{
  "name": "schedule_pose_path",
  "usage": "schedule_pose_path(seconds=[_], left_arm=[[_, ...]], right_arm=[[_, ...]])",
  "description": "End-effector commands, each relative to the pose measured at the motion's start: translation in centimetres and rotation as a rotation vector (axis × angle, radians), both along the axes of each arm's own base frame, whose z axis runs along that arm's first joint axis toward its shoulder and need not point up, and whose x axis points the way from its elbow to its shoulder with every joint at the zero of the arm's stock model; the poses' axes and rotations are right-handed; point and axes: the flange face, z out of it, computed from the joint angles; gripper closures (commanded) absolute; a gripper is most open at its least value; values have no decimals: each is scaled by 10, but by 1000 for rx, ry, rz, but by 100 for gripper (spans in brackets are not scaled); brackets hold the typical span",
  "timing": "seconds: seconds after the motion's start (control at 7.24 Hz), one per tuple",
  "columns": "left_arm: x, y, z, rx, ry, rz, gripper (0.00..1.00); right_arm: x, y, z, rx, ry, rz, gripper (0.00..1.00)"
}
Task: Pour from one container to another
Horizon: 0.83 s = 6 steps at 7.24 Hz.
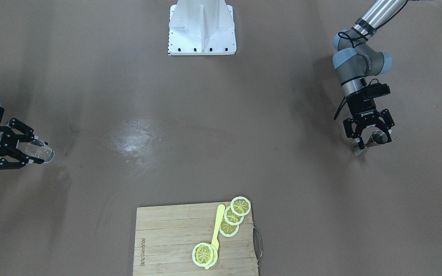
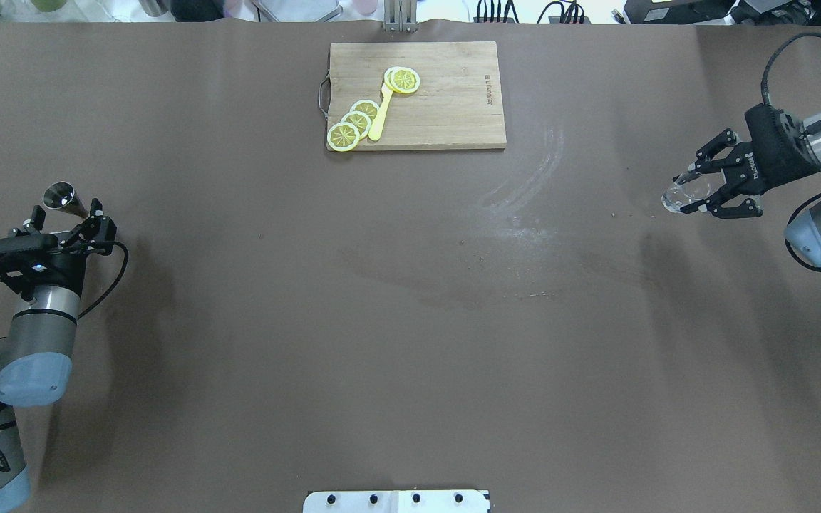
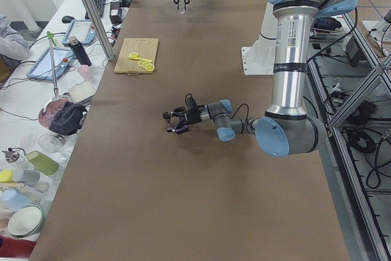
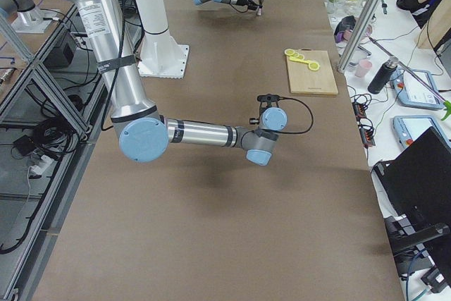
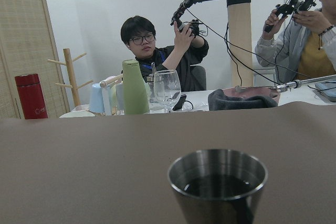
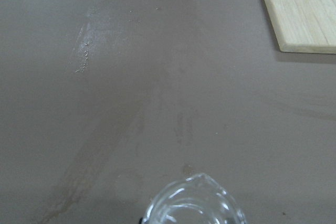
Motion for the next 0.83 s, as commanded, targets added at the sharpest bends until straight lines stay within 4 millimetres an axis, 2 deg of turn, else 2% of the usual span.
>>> schedule_pose_path(seconds=[0.0, 0.28, 0.41, 0.69], left_arm=[[5, -8, -1, 1, 8, -9, 24], [6, -8, -2, 4, 38, -3, 46], [6, -8, -2, 0, 93, -14, 53], [7, -7, -2, -4, 108, -13, 53]], right_arm=[[29, -11, -25, 43, -20, 50, 100], [37, -19, -50, 85, -32, 82, 100], [51, -31, -71, 70, -15, 138, 100], [69, -31, -126, -2, 17, 167, 100]])
